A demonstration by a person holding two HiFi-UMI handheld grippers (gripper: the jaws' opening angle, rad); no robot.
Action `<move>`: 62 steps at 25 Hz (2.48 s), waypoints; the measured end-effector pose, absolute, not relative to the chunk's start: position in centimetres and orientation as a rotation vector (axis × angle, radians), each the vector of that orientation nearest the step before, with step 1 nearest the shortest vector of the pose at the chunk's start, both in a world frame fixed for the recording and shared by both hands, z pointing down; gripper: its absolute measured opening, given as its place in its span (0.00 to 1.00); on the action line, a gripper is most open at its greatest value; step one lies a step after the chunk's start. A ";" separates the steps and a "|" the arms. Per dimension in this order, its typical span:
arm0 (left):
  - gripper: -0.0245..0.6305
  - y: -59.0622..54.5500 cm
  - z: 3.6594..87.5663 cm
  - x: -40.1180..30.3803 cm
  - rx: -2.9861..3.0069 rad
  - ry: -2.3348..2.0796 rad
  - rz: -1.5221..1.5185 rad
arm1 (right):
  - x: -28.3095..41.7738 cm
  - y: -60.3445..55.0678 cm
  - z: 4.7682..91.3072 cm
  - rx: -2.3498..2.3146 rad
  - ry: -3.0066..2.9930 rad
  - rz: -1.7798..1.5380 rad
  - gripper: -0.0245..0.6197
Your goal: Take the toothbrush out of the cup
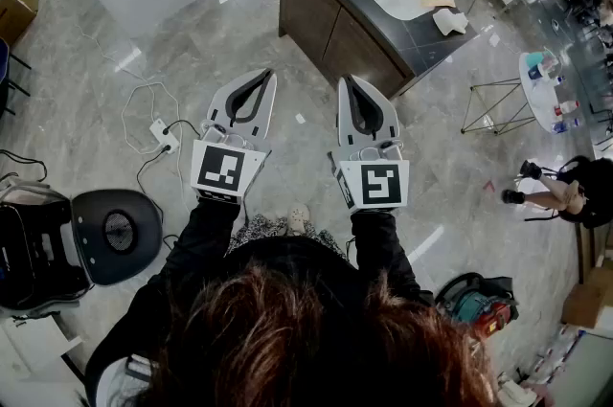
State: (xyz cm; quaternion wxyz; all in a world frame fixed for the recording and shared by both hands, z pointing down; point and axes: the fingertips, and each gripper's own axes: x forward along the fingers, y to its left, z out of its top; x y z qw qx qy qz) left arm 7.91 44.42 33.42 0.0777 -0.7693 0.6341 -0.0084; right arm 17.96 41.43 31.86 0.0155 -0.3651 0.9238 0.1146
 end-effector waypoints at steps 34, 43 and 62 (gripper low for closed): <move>0.05 39.1 34.9 10.3 -2.260 1.979 -0.028 | 19.9 35.4 34.4 -0.939 2.936 0.216 0.04; 0.05 34.4 35.7 7.1 -2.267 1.993 -0.011 | 17.3 31.4 34.7 -0.951 2.943 0.241 0.04; 0.05 18.2 34.1 -2.7 -2.433 1.847 0.071 | 7.8 17.4 32.3 -1.109 2.880 0.284 0.04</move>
